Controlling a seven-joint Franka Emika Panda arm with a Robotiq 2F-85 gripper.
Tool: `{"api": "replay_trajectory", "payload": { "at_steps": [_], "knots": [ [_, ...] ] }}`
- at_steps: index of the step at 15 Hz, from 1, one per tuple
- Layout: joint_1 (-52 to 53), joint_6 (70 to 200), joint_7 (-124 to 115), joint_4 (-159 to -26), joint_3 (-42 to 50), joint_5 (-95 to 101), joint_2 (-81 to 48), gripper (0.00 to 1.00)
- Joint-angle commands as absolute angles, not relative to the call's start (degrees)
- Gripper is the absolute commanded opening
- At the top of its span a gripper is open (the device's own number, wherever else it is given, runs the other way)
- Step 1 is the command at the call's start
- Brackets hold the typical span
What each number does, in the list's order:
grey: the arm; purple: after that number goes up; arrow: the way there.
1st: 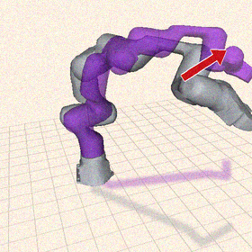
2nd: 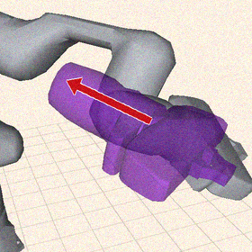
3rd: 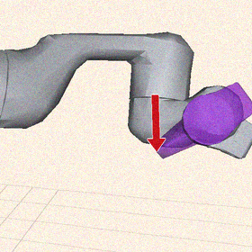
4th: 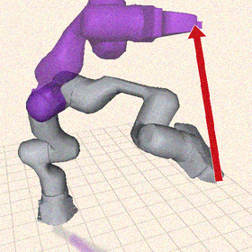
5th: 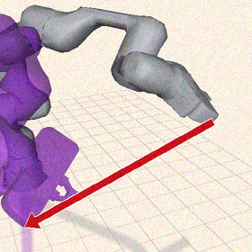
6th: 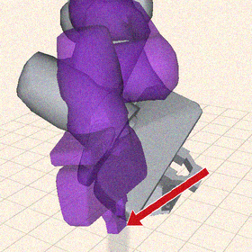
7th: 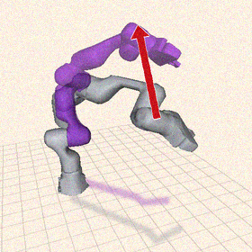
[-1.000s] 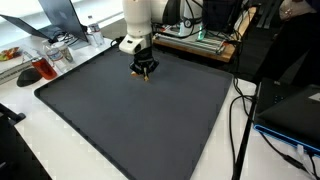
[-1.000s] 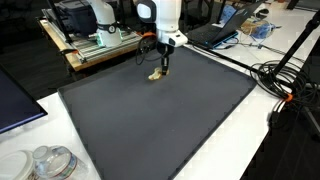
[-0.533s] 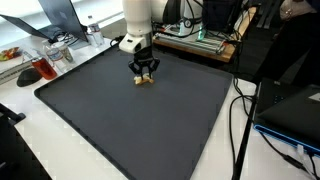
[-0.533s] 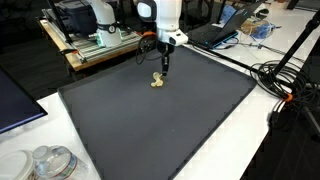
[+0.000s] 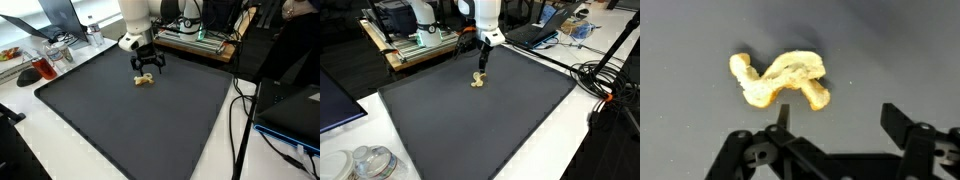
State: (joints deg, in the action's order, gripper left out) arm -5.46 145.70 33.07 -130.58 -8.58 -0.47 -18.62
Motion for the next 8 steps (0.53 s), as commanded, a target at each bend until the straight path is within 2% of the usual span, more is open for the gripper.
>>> {"api": "replay_trajectory", "payload": {
  "at_steps": [1,8],
  "knots": [
    [-5.1,144.9,26.4,-133.2,-8.6,-6.6,-13.6,1.0],
    [1.8,148.0,-1.5,-135.7,-4.2,-1.6,-10.1,1.0]
  ]
}}
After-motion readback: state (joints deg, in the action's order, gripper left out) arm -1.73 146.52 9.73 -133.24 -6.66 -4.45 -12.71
